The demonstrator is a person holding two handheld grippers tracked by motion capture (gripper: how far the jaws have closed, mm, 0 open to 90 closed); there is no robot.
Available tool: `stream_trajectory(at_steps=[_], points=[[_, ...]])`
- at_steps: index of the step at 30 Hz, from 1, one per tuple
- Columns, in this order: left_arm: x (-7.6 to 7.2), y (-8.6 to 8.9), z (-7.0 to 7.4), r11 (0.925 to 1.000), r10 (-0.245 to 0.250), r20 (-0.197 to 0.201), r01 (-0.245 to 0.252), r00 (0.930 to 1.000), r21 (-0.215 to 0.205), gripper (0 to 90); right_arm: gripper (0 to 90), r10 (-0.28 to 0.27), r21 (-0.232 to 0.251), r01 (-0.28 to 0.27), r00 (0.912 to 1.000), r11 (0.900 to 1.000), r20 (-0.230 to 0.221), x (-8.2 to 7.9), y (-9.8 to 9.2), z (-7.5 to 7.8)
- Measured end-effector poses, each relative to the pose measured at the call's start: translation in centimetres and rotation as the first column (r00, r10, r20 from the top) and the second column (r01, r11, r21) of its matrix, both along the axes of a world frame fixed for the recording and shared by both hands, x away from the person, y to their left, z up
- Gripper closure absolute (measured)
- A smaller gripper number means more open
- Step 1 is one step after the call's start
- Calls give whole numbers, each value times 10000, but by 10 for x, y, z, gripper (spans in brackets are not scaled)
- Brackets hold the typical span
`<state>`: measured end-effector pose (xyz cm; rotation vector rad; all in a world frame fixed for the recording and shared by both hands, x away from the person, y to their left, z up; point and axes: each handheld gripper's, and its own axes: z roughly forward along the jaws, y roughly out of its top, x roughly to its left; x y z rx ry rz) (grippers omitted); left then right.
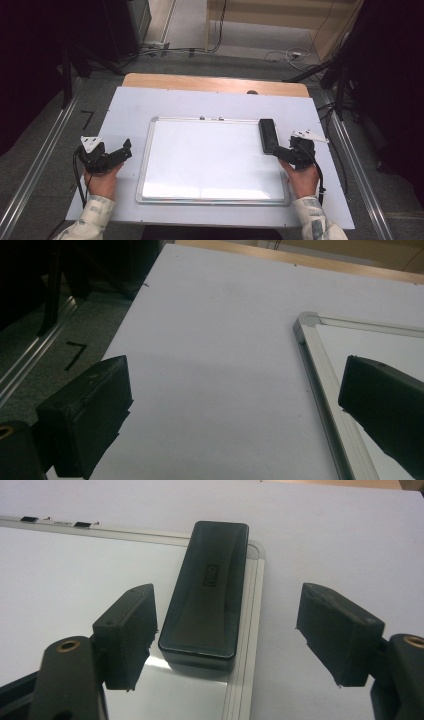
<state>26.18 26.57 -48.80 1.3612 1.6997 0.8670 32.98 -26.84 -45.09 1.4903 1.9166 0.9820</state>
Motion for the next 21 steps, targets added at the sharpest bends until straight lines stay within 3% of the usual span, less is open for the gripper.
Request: stream_trajectory(at_steps=[21], points=[[0,-1,0,10000,-70,-30,70,10000,29,12,214,57,-337,-52,9999,9994,140,-24,-23,1]])
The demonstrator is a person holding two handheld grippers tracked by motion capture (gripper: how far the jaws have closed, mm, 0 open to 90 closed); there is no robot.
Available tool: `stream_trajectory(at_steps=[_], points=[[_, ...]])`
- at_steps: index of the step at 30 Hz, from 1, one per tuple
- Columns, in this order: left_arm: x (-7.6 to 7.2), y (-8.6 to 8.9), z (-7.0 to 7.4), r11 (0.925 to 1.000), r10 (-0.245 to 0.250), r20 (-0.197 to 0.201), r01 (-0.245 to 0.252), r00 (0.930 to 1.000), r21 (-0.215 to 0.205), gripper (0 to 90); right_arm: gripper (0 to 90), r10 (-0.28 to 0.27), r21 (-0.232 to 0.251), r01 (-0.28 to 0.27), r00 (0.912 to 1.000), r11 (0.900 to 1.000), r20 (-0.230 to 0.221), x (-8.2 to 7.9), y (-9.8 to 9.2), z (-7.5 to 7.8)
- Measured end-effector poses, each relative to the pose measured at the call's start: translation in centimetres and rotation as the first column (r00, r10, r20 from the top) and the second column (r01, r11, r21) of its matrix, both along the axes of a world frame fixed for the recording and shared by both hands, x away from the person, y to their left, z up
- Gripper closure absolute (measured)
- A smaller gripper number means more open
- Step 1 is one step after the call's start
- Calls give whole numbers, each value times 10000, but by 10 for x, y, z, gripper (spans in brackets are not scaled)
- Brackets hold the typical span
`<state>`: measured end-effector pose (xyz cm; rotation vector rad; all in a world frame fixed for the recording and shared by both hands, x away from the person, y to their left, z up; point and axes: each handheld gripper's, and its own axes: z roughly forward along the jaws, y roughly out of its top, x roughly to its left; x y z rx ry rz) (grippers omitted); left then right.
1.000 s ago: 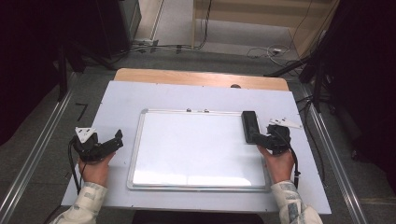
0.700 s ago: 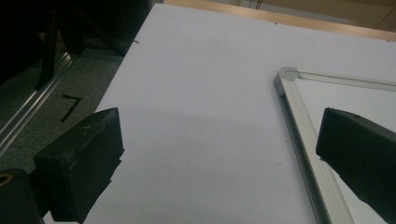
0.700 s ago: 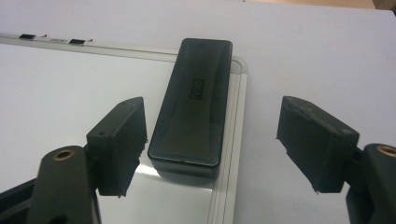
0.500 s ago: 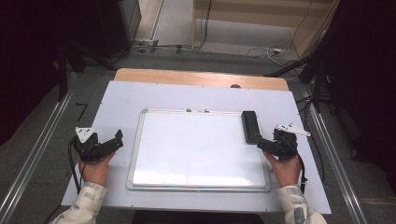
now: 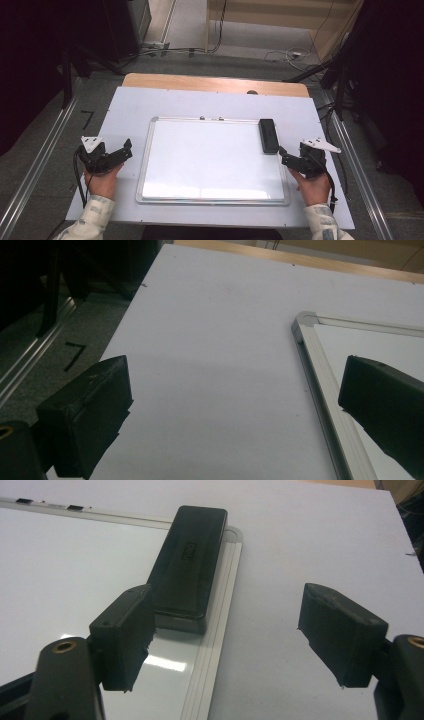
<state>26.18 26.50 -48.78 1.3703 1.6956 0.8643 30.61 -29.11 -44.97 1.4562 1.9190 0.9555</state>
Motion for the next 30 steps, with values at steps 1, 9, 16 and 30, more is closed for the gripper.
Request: stream_trajectory(at_steps=[1,9,16,30], points=[[0,0,0,10000,-4,7,4,10000,-8,12,213,41,-16,-41,10000,10000,33,-1,-1,0],[0,0,0,10000,-8,0,8,10000,10,11,213,87,-5,-87,10000,10000,-37,-8,-9,-1],[0,0,0,10000,-17,11,17,10000,11,12,213,61,8,-61,10000,10000,-29,-13,-17,-1],[0,-1,0,10000,-32,14,32,10000,42,12,211,-144,-73,145,9998,9999,119,-29,-39,-1]])
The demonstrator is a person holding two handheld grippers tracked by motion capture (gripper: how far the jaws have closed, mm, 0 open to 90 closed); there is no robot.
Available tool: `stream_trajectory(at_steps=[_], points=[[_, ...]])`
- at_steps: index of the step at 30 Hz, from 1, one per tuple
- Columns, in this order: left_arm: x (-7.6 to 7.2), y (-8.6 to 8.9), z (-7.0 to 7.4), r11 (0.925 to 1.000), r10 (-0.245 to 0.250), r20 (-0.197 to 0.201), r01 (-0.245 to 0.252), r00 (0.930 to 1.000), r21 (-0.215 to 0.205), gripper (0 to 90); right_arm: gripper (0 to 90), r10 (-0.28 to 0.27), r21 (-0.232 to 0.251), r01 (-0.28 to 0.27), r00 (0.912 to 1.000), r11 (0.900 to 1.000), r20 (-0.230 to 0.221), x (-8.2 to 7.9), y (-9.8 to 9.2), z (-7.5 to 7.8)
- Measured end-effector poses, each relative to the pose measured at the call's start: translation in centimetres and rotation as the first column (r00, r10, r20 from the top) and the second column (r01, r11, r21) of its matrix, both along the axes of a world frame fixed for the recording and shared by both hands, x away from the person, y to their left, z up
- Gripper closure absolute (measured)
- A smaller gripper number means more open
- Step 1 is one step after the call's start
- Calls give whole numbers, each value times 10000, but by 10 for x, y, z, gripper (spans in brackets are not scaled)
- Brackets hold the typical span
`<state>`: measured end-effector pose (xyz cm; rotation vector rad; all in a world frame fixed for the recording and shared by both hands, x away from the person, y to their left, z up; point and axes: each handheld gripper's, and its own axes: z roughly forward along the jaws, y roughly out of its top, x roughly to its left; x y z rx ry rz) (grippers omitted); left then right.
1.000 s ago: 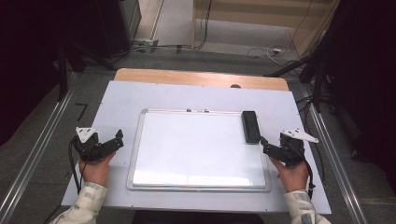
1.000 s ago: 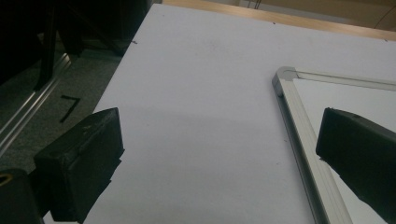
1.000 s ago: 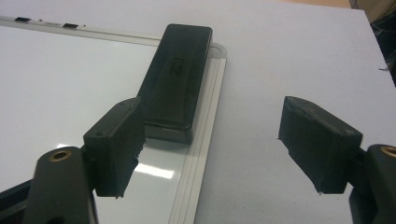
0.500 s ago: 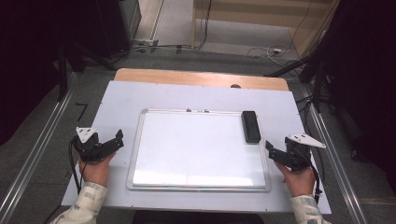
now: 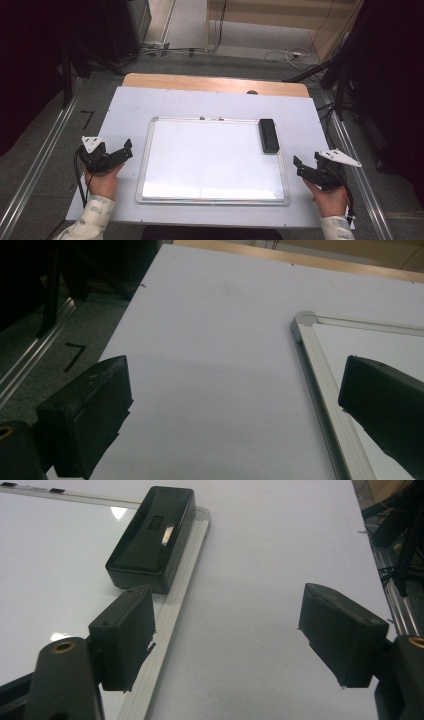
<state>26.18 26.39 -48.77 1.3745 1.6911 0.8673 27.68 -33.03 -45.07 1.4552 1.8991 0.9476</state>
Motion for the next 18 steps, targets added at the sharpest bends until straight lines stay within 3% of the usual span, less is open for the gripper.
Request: stream_trajectory(at_steps=[18], points=[[0,0,0,10000,-7,-26,7,10000,10,12,211,-506,-49,506,9987,9987,-31,-16,-30,-4]])
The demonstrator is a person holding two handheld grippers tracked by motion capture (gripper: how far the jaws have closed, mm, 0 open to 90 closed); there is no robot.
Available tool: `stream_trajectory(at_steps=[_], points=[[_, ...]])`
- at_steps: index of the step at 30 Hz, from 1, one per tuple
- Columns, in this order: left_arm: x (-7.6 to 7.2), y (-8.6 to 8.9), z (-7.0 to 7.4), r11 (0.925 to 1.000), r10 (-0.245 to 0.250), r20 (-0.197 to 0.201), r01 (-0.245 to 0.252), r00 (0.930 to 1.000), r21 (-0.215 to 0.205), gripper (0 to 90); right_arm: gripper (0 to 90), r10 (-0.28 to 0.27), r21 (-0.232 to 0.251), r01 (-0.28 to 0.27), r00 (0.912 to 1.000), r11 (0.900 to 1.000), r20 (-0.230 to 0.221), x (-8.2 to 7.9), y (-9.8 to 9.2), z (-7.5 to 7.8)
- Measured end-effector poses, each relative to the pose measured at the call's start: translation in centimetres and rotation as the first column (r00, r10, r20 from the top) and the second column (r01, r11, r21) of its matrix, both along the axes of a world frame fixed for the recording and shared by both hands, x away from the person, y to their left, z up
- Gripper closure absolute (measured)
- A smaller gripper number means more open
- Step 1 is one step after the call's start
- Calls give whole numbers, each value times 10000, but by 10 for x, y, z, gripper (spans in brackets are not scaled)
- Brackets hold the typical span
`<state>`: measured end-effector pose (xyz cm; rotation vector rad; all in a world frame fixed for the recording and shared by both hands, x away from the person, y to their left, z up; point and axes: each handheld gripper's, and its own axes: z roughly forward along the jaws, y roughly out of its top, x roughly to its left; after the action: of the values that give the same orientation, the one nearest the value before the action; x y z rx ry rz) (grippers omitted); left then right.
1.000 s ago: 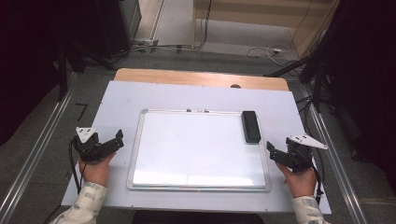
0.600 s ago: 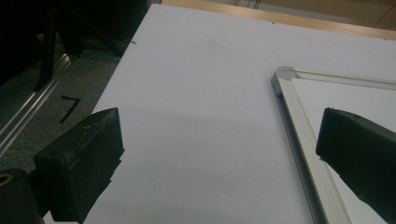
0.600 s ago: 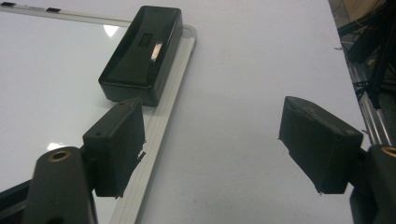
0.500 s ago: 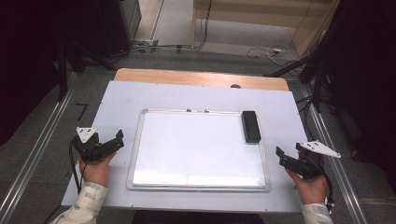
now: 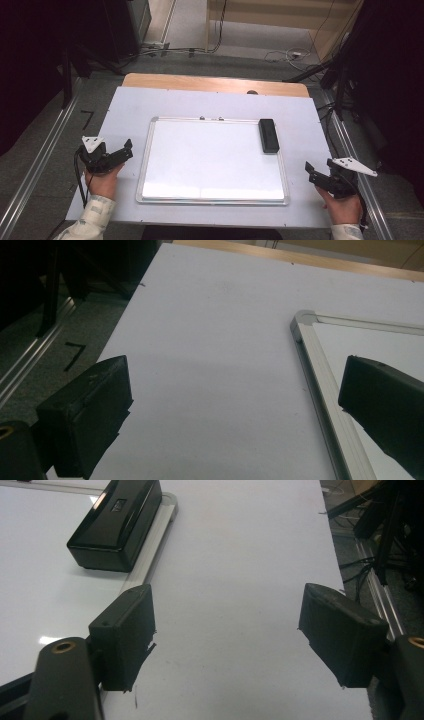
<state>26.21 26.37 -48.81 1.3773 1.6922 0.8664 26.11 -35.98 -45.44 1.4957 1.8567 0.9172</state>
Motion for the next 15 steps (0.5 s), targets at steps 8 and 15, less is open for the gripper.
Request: stream_trajectory(at_steps=[8,15], points=[[0,0,0,10000,18,-5,-18,10000,4,12,211,-101,13,101,9999,9999,-33,-4,-7,-1],[0,0,0,10000,26,-3,-26,10000,-1,12,211,-256,-8,256,9996,9997,-86,-7,-13,-3]])
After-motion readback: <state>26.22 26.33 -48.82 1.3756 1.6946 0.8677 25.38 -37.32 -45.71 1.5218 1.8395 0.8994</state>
